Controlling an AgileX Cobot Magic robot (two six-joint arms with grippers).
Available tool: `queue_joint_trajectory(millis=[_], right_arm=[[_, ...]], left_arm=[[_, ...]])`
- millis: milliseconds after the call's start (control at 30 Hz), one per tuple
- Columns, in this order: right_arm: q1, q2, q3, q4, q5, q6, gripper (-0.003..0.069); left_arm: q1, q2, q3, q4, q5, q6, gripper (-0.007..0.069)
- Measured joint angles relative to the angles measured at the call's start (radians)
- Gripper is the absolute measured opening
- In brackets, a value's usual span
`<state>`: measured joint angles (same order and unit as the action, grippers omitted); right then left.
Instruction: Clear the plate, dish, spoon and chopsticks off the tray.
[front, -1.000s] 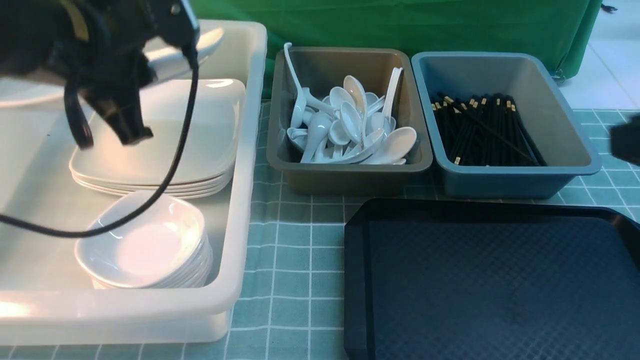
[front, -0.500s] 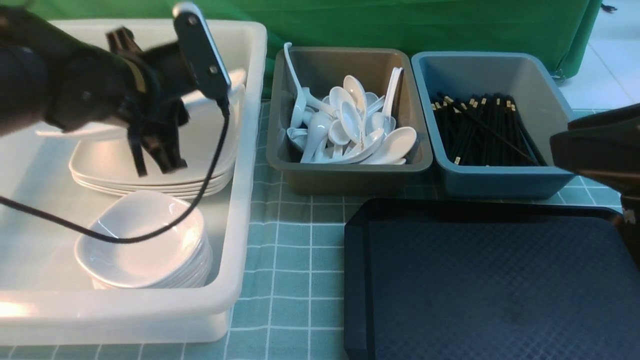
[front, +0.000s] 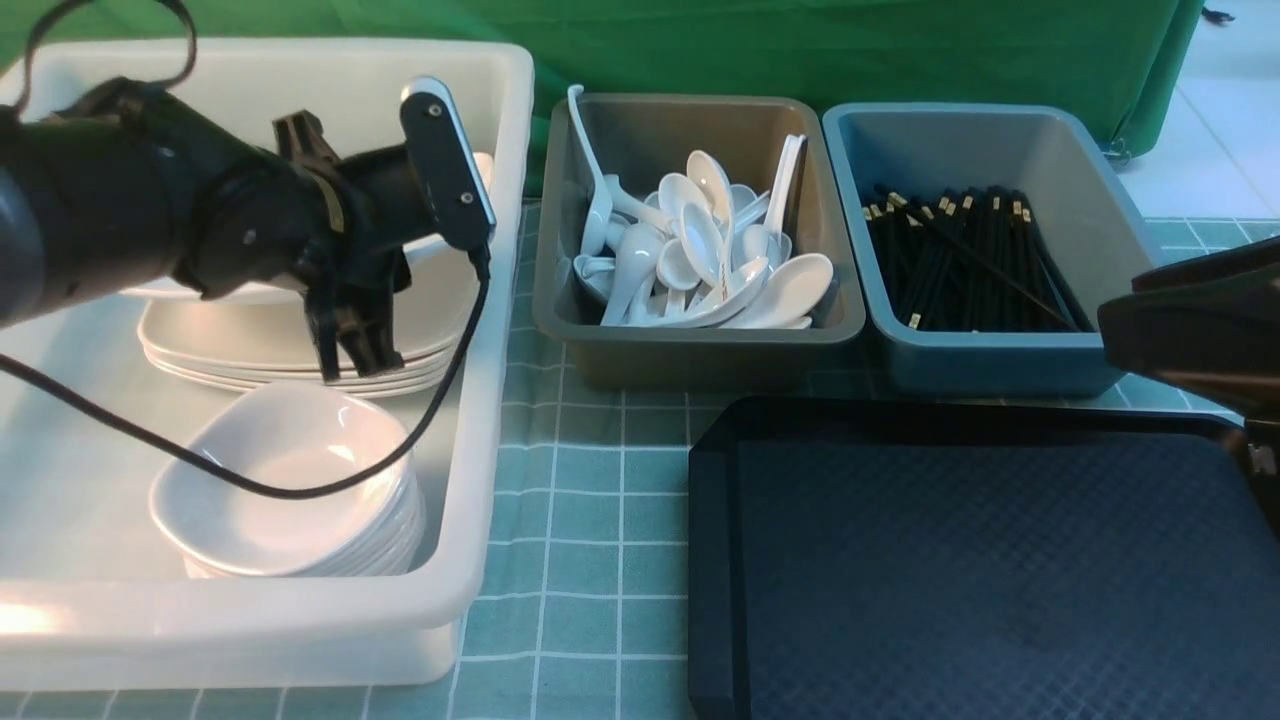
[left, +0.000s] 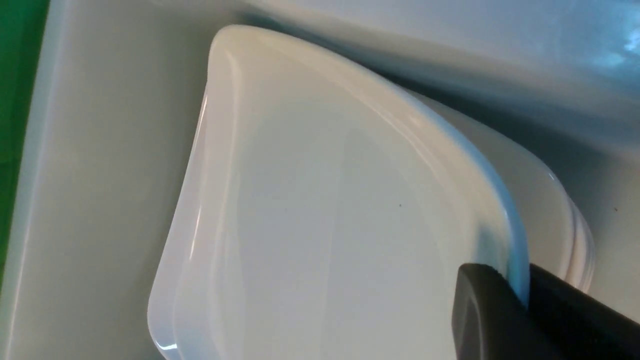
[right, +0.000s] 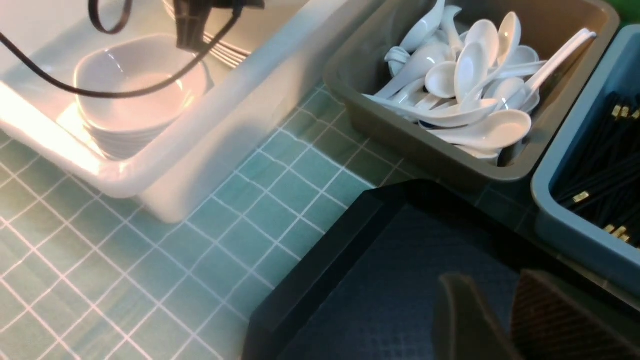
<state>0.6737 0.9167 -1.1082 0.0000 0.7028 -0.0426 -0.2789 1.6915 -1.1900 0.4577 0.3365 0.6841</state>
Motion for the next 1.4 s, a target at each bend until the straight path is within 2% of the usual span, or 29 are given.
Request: queue_joint_trajectory(millis=[233, 400, 467, 500, 633, 933, 1133, 1167, 1233, 1267, 1367, 1400], right_arm=[[0.0, 0.0, -0.002, 0.0, 0.005, 0.0, 0.0195], [0.0, 0.0, -0.003, 0.0, 0.019, 0.0, 0.0195], [0.0, 0.0, -0.003, 0.0, 0.026, 0.0, 0.0195], [0.0, 0.0, -0.003, 0.0, 0.033, 0.0, 0.0195], [0.0, 0.0, -0.003, 0.014, 0.045, 0.0, 0.0195], [0.0, -0.005, -0.003, 0.036, 0.052, 0.0, 0.0195], [0.0, -0.038, -0.003, 0.037, 0.051, 0.0, 0.0195], [0.0, -0.051, -0.003, 0.036, 0.05, -0.001, 0.0195], [0.0, -0.068, -0.003, 0.036, 0.06, -0.001, 0.0195], [0.0, -0.071, -0.003, 0.035, 0.062, -0.001, 0.0193], [0.0, -0.093, -0.003, 0.03, 0.098, -0.001, 0.0164], [0.0, -0.102, 0.002, 0.029, 0.11, -0.001, 0.0149]], left_arm=[[0.0, 0.008, 0.0, 0.0, -0.018, 0.005, 0.0094], [0.0, 0.008, 0.0, -0.001, -0.019, 0.008, 0.0222], [0.0, 0.008, 0.0, -0.001, -0.019, 0.008, 0.0248], [0.0, 0.008, 0.0, -0.001, -0.018, 0.008, 0.0293], [0.0, 0.008, 0.0, -0.004, -0.018, 0.008, 0.0365], [0.0, 0.002, -0.001, -0.08, 0.017, 0.014, 0.0437], [-0.013, -0.106, 0.0, -0.281, 0.062, -0.01, 0.0416], [-0.032, -0.187, 0.0, -0.405, 0.074, -0.049, 0.0364], [-0.056, -0.328, 0.0, -0.556, 0.116, -0.088, 0.0267], [-0.058, -0.342, 0.001, -0.569, 0.121, -0.09, 0.0244], [-0.09, -0.556, 0.058, -0.71, 0.139, -0.073, 0.0081], [-0.1, -0.616, 0.091, -0.75, 0.129, -0.058, 0.0054]])
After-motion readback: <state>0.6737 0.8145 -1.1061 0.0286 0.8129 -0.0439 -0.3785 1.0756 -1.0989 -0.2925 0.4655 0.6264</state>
